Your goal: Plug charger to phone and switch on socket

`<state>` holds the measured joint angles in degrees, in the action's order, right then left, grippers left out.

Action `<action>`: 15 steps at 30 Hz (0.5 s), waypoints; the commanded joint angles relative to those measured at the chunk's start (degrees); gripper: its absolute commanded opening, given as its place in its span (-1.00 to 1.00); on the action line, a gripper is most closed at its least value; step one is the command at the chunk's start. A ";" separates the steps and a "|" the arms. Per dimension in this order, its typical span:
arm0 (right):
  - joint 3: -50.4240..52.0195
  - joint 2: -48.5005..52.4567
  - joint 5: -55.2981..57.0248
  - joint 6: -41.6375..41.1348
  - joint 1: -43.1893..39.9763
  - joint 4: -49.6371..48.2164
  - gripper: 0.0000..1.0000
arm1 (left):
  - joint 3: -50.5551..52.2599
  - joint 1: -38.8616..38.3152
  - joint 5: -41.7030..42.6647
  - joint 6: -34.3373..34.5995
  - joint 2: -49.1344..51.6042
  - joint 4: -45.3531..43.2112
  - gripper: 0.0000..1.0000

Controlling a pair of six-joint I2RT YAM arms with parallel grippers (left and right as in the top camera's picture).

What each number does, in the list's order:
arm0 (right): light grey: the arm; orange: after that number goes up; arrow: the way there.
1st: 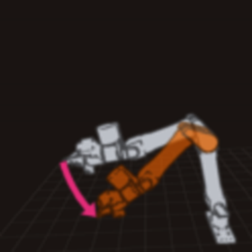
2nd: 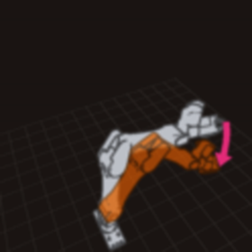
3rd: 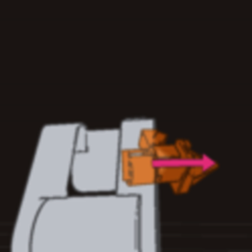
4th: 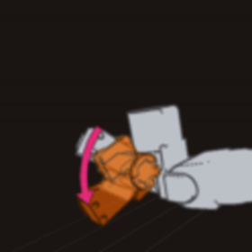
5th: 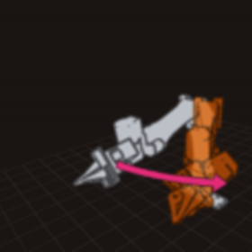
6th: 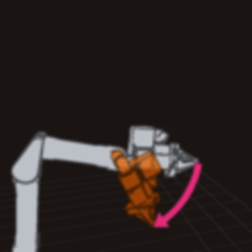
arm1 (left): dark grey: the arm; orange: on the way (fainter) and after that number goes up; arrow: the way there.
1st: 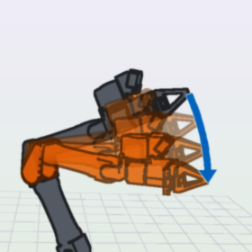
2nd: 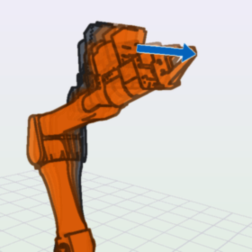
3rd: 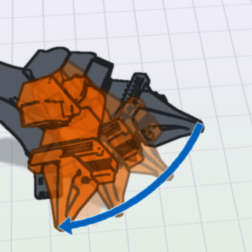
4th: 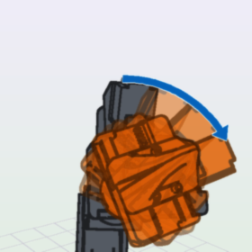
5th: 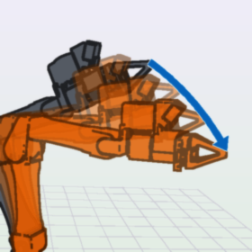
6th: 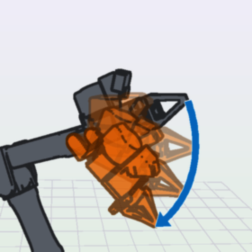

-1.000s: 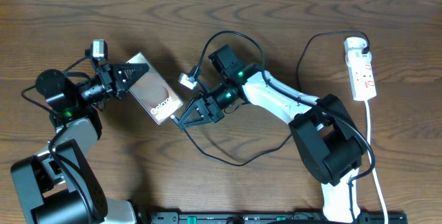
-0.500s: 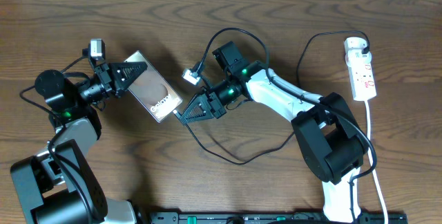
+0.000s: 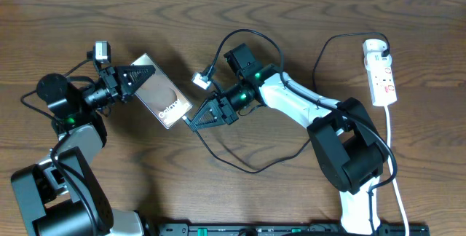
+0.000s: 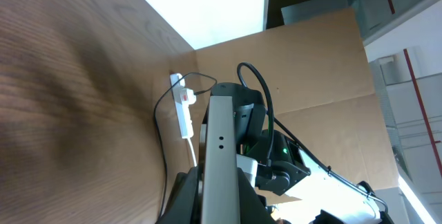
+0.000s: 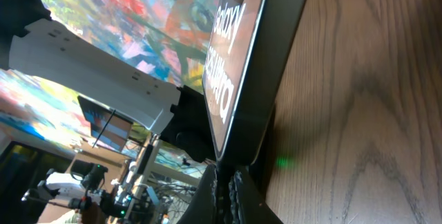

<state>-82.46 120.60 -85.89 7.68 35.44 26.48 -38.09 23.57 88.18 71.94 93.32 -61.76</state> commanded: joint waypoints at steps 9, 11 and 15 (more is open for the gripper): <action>-1.03 -1.03 -1.27 -0.59 0.42 -0.37 -0.97 | -0.24 -0.15 1.88 -1.44 -0.13 -0.44 -0.86; -1.03 -1.03 -1.27 -0.59 0.63 -0.39 -0.97 | -0.24 -0.15 1.88 -1.44 -0.13 -0.44 -0.86; -1.03 -1.03 -1.25 -0.59 0.70 -0.39 -0.97 | -0.24 -0.15 1.88 -1.44 -0.13 -0.44 -0.86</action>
<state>-82.46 120.60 -85.82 7.66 35.70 26.44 -38.09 23.55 88.20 71.68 93.32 -61.76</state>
